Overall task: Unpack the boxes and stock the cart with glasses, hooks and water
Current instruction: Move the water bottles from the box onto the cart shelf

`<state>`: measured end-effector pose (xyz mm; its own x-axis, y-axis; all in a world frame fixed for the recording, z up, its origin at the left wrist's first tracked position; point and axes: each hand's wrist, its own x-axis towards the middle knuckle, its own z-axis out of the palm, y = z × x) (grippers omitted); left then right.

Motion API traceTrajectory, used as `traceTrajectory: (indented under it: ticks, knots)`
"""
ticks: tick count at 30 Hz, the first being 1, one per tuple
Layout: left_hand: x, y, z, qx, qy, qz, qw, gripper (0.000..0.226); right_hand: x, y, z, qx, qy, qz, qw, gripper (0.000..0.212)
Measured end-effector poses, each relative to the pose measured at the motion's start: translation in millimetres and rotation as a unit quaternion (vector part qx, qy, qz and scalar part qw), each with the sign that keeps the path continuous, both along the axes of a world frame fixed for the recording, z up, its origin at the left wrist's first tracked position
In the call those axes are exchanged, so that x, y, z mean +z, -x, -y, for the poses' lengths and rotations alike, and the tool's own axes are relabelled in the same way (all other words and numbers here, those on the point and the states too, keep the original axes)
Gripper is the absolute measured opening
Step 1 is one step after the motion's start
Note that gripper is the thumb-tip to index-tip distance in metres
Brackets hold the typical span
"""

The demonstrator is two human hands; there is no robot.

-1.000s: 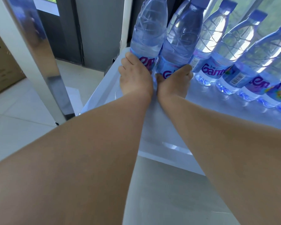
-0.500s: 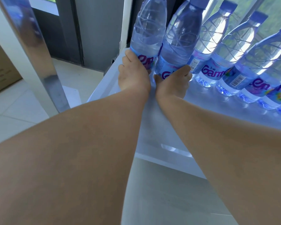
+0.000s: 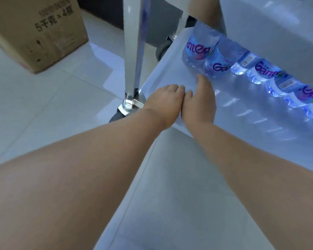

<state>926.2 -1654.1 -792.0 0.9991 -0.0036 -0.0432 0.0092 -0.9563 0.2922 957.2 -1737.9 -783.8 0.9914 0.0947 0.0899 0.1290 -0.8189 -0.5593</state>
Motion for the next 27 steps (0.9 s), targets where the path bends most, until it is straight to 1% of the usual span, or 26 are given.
traceTrajectory:
  ticks: [1,2,3,5,7,8,10,13,14,15,17,18,20,22,25,27]
  knots:
    - [11,21,-5,-0.011,-0.005,-0.009,1.0,0.026,10,19,-2,0.024,0.015,-0.015,0.999,0.048]
    - [23,42,-10,-0.027,-0.023,0.005,0.999,0.027,22,38,-5,0.045,0.028,-0.029,0.998,0.047]
    - [38,61,-14,-0.042,-0.043,0.025,0.998,0.032,36,57,-7,0.063,0.045,-0.045,0.996,0.046]
    - [79,97,-27,-0.035,-0.078,0.024,0.996,0.038,66,93,-14,0.102,0.077,-0.086,0.988,0.045]
    - [123,131,-45,-0.01,-0.101,-0.079,0.992,0.041,103,129,-25,0.151,0.108,-0.118,0.975,0.041]
    - [142,147,-56,0.004,-0.1,-0.127,0.987,0.044,125,145,-32,0.178,0.127,-0.114,0.969,0.039]
    - [182,180,-80,0.05,-0.114,-0.152,0.98,0.048,169,172,-52,0.231,0.153,-0.088,0.957,0.036]
    - [253,223,-123,0.136,-0.062,-0.154,0.977,0.043,239,198,-99,0.272,0.154,-0.071,0.947,0.037]
    - [277,233,-139,0.146,-0.044,-0.155,0.976,0.039,262,203,-118,0.288,0.15,-0.076,0.943,0.036]
    - [298,240,-158,0.157,-0.039,-0.137,0.977,0.035,286,207,-135,0.297,0.147,-0.096,0.939,0.036]
    - [349,240,-200,0.186,-0.017,-0.166,0.968,0.026,329,207,-174,0.298,0.139,-0.131,0.935,0.037]
    - [370,233,-223,0.203,-0.024,-0.178,0.963,0.026,347,204,-195,0.299,0.148,-0.149,0.931,0.038]
    - [396,213,-264,0.203,-0.082,-0.172,0.961,0.031,377,193,-230,0.3,0.169,-0.153,0.926,0.04]
    - [421,188,-301,0.207,-0.098,-0.174,0.958,0.033,396,179,-264,0.289,0.161,-0.151,0.932,0.039]
    - [434,150,-351,0.234,-0.087,-0.187,0.95,0.034,412,144,-314,0.28,0.135,-0.147,0.939,0.038]
    - [431,122,-377,0.23,-0.081,-0.201,0.949,0.034,412,116,-343,0.276,0.122,-0.145,0.942,0.038]
